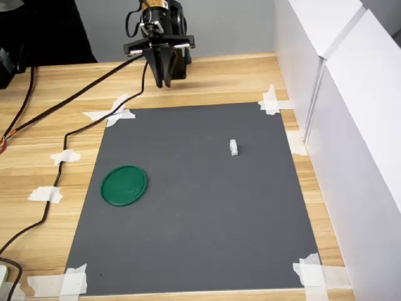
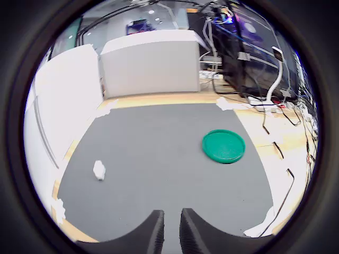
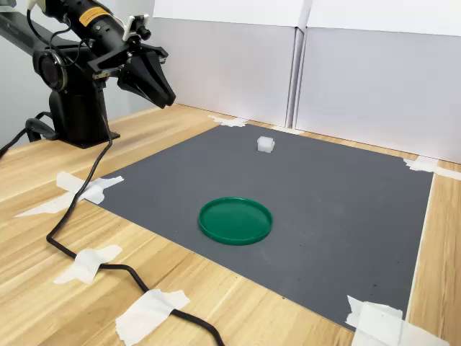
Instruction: Grasp a white terminal and put it on the green lid.
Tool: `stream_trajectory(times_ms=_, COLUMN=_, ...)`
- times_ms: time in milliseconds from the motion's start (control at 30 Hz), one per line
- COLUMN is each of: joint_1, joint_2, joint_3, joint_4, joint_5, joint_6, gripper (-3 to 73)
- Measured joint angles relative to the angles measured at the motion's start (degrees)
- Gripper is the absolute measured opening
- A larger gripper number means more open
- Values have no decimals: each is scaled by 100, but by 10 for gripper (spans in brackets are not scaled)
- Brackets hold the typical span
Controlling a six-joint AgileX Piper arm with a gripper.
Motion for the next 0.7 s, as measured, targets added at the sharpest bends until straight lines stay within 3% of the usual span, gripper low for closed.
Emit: stream_trajectory(times_ms=700, joint_1=73, joint_2=81, joint_3=-13, joint_4=-55, joint_5=74, joint_6=-64, gripper=126)
